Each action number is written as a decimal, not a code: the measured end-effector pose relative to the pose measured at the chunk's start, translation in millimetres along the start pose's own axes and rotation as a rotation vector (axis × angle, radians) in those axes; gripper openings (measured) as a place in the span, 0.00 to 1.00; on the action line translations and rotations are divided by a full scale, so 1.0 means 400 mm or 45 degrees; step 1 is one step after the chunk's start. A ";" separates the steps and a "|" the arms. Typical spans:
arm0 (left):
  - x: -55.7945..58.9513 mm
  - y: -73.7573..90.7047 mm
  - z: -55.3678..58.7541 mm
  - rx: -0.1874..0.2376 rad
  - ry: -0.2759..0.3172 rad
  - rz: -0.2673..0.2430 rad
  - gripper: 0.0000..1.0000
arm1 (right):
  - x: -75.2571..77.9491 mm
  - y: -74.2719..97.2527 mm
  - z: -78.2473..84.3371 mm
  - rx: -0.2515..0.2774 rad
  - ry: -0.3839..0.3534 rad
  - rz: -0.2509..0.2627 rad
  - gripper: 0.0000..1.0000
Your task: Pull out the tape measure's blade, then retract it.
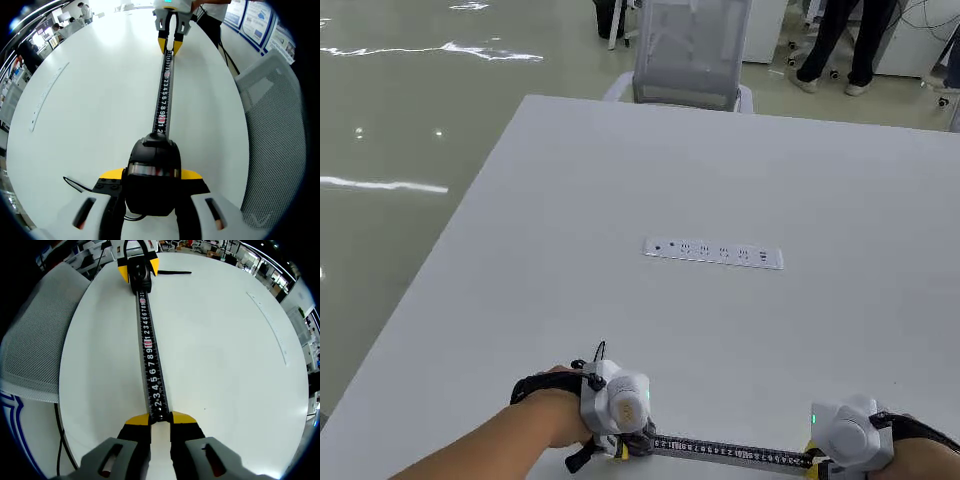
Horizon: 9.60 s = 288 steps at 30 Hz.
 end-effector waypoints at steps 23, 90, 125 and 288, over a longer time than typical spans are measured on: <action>0.003 0.002 0.002 0.002 -0.006 0.005 0.34 | -0.006 0.001 0.000 0.082 0.076 0.031 0.16; 0.008 0.004 -0.002 0.014 -0.027 -0.026 0.34 | -0.105 0.113 0.063 0.876 -0.730 0.637 1.00; -0.015 0.016 0.002 0.051 0.105 -0.103 0.77 | -0.257 0.106 0.048 0.957 -0.801 0.677 1.00; 0.136 0.242 0.005 0.555 1.277 -0.691 0.99 | -0.233 0.156 0.051 0.860 -0.535 0.677 0.84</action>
Point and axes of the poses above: the centre of the closed fingertips' face, and the gripper's own axes: y roughly backward along the fingers, x roughly to its right, z roughly out of its underside, the point moved 5 cm from there along y, roughly backward along the fingers, and after that the axes turned 10 degrees about -z, right-handed, at the moved point
